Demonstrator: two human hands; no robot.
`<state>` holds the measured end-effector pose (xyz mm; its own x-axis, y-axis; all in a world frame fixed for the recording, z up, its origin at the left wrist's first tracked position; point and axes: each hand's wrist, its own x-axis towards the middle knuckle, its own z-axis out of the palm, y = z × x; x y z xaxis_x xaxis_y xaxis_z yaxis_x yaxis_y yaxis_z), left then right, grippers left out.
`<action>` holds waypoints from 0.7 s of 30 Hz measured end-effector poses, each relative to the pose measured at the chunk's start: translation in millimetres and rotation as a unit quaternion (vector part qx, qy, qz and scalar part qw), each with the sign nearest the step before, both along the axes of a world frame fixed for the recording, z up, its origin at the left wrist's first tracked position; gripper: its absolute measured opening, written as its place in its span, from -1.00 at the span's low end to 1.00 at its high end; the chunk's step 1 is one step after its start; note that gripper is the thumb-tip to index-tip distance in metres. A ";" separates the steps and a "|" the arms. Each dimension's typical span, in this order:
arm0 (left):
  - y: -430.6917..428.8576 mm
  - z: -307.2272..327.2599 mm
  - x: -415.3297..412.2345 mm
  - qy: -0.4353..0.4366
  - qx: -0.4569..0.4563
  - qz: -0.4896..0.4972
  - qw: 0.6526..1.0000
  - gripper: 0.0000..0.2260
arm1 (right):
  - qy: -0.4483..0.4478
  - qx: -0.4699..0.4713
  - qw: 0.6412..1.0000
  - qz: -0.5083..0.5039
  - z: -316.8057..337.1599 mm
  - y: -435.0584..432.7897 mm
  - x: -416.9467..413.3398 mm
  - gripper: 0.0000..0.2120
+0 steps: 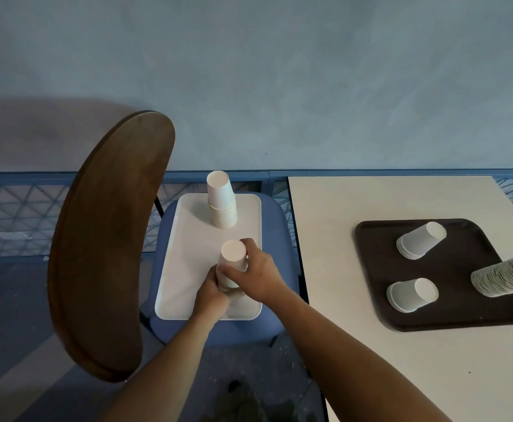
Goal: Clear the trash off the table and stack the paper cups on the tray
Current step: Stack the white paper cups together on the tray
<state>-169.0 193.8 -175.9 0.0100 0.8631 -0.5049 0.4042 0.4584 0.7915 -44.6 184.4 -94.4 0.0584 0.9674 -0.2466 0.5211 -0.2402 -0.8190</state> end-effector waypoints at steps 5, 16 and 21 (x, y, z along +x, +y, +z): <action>-13.9 -4.5 -14.3 -0.021 0.044 -0.028 0.998 -0.35 | 0.057 -0.030 0.994 -0.090 -3.7 0.2 12.8 -0.52; -37.1 39.7 9.5 -0.031 0.122 -0.023 0.992 -0.39 | 0.036 -0.009 0.997 -0.064 30.0 -9.4 40.8 -0.44; -49.4 59.4 28.8 -0.057 0.112 -0.047 0.991 -0.41 | 0.005 0.015 0.999 -0.049 53.8 -25.5 67.0 -0.42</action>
